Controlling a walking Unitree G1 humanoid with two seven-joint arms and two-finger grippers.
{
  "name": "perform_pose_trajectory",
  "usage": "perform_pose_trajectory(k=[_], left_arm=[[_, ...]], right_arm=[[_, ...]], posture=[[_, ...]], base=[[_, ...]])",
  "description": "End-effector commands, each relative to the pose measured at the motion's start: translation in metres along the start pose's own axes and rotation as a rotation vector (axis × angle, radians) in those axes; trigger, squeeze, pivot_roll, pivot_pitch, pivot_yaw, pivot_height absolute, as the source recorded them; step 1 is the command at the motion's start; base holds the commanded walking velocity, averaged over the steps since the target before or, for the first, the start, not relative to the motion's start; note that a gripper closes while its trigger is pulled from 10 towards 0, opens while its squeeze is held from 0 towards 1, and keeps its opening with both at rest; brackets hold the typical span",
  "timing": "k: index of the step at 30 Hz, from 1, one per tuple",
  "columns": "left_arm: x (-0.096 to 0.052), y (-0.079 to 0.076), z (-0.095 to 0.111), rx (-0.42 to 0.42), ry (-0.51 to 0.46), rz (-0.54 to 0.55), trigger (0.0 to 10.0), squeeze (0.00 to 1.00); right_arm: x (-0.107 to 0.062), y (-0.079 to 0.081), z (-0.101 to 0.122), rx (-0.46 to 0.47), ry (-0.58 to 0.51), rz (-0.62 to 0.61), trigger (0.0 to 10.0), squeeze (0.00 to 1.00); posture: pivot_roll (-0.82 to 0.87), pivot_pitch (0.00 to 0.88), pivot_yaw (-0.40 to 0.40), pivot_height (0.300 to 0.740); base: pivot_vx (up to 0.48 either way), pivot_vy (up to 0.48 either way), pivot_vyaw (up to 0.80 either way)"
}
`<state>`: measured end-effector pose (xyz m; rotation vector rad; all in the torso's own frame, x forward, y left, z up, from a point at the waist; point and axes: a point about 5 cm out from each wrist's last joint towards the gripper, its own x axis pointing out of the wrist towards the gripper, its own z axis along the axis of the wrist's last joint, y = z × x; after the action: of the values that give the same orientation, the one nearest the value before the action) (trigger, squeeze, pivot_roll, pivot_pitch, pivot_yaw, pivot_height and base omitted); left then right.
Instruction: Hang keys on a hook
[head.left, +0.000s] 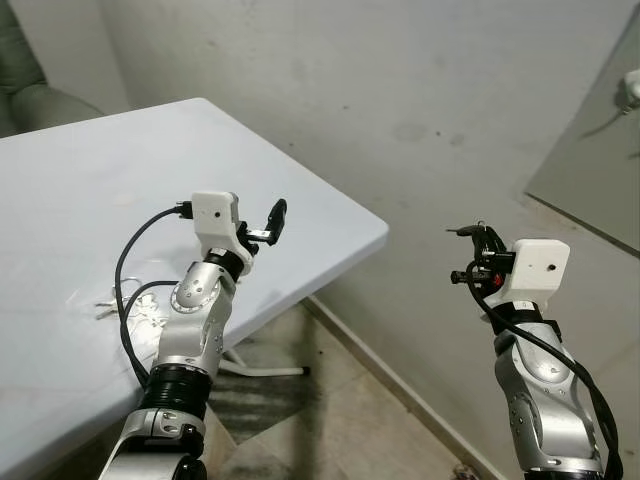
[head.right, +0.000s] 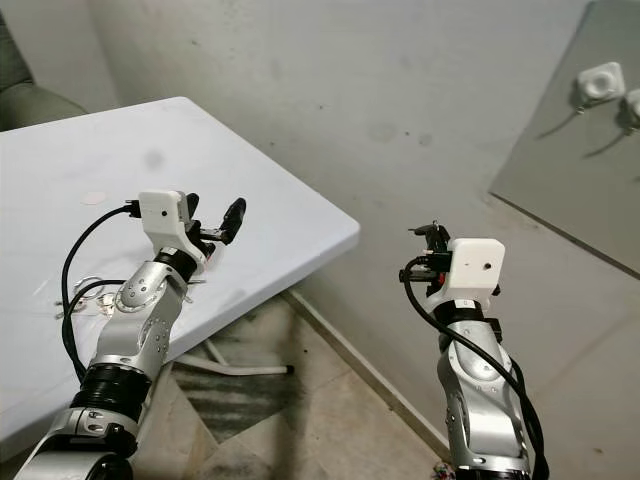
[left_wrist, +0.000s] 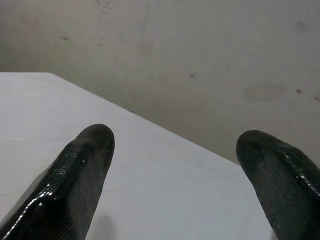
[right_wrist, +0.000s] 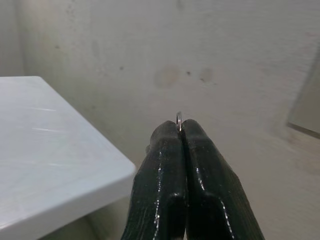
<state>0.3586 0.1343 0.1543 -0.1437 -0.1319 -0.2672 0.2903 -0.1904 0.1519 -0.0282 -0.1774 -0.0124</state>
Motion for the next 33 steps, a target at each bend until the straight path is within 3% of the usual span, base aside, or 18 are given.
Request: perform_pose_trajectory(k=[1,33], left_arm=[[0.0009,-0.0017,0.0016,0.003,-0.007,-0.003,10.0,0.00],[0.0032,0.0033,0.0051,-0.002,-0.008,0.007,10.0,0.00]], right_arm=[[-0.0003,-0.0009,0.0046,-0.010,-0.022,0.006,10.0,0.00],[-0.0009,-0.0060,0.0068,0.004,-0.032,-0.026,10.0,0.00]], posture=[[-0.06,0.000,-0.046,0.740],[-0.07,0.000,-0.037,0.740]], base=[[0.000,0.000,0.00],[0.000,0.000,0.00]])
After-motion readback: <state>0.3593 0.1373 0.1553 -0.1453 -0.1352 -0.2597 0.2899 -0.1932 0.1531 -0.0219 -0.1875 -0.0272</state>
